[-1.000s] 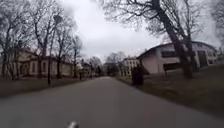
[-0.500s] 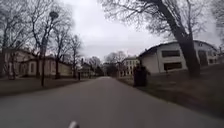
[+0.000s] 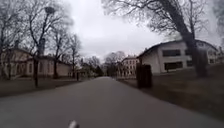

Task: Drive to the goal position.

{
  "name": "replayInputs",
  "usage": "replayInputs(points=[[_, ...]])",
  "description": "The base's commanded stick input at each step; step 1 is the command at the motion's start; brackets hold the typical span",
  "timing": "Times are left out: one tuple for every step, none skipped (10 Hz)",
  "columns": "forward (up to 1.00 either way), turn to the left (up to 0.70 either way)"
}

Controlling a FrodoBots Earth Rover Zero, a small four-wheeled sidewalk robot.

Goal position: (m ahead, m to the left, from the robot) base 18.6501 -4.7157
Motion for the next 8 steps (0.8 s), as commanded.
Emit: replayInputs(points=[[1.00,0.01],[1.00,0.01],[1.00,0.01],[1.00,0.01],[1.00,0.01],[1.00,0.01],[1.00,0.01],[1.00,0.01]])
